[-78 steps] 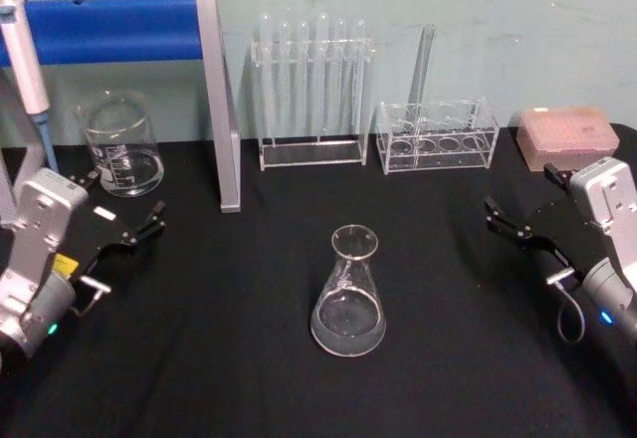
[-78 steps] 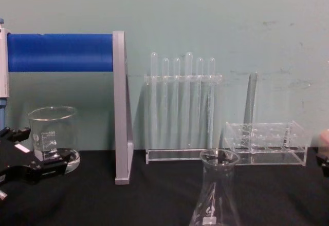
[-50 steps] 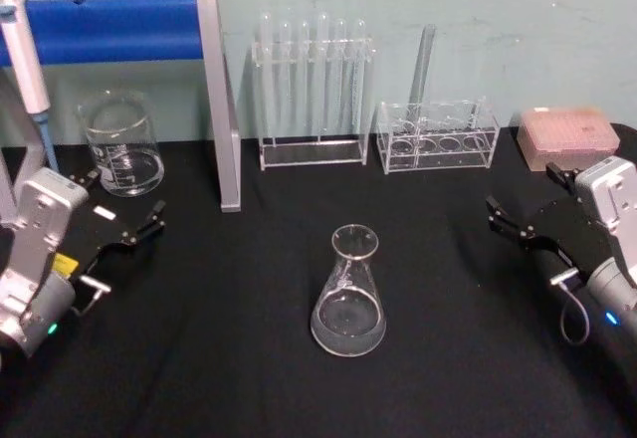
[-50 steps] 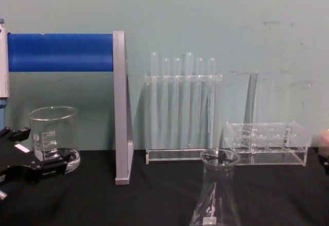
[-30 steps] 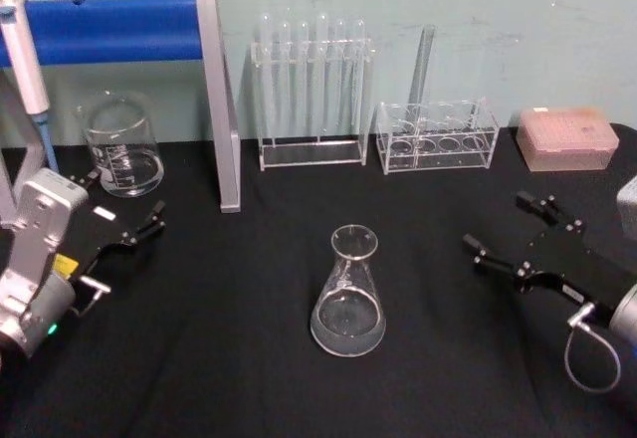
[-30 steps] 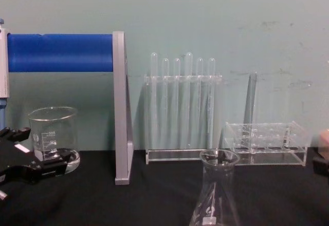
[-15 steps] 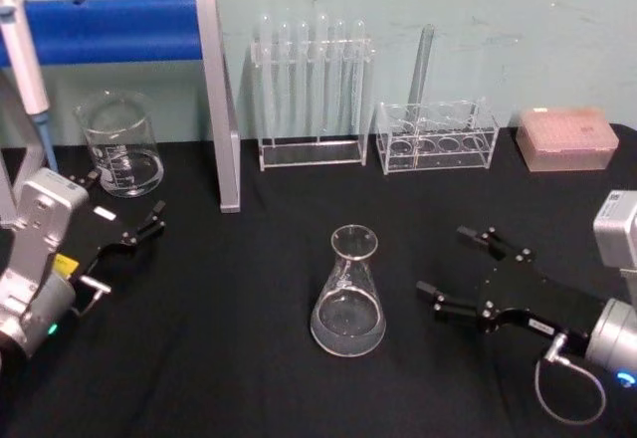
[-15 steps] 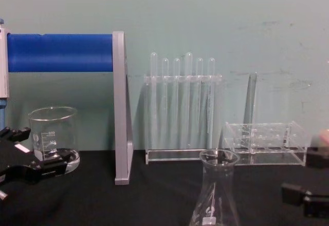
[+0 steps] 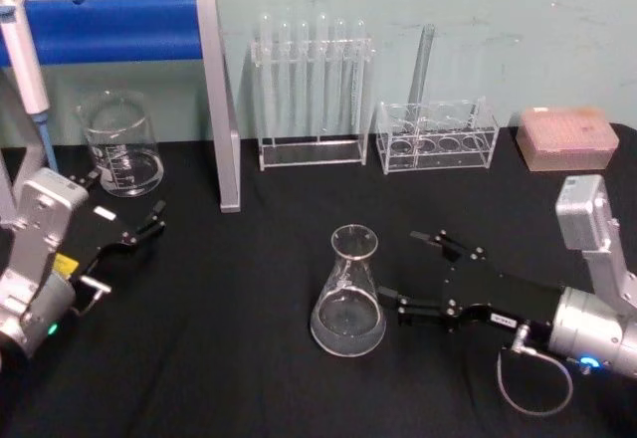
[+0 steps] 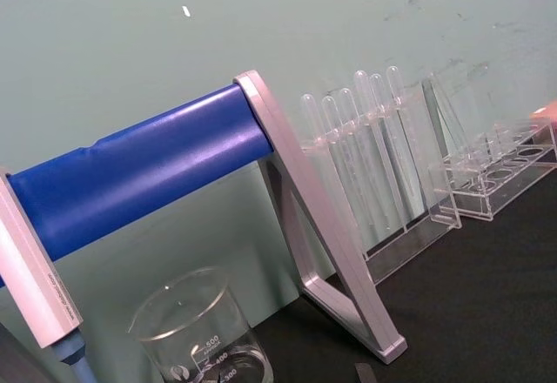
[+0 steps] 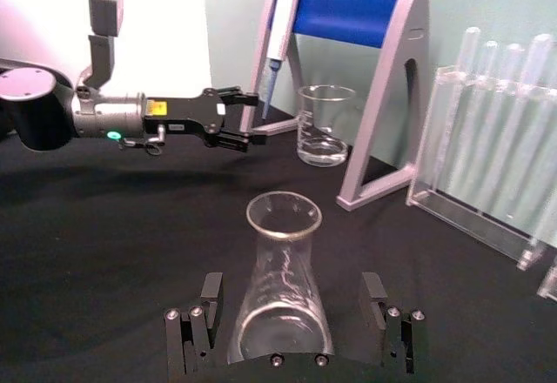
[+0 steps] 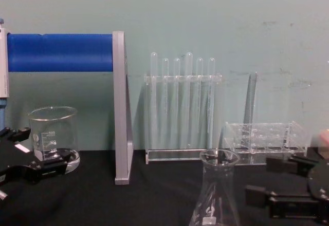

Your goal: Grasp the erlenmeyer flask with one hand, shake it three times, then place it back.

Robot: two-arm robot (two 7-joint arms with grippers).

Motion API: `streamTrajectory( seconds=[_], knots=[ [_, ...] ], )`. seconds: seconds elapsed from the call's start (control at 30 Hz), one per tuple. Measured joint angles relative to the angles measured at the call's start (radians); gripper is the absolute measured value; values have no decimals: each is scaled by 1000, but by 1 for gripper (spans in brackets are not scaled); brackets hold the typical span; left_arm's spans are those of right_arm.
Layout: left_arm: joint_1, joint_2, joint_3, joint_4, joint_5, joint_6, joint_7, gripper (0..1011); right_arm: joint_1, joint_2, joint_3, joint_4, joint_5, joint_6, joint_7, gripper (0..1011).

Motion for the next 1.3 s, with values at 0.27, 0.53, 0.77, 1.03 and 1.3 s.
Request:
streamTrajectory(
  seconds=[0.27,0.53,0.77,1.03,1.3],
  knots=[
    [0,0,0,0,0,0,0,1001,66,-42,-38,61,17,21,33,1000],
    [0,0,0,0,0,0,0,1001,113,-73,-70,105,24,33,44,1000],
    [0,0,0,0,0,0,0,1001,146,-94,-95,136,23,30,53,1000],
    [0,0,0,0,0,0,0,1001,168,-103,-112,155,22,29,59,1000],
    [0,0,0,0,0,0,0,1001,180,-108,-123,165,21,32,58,1000]
  ],
)
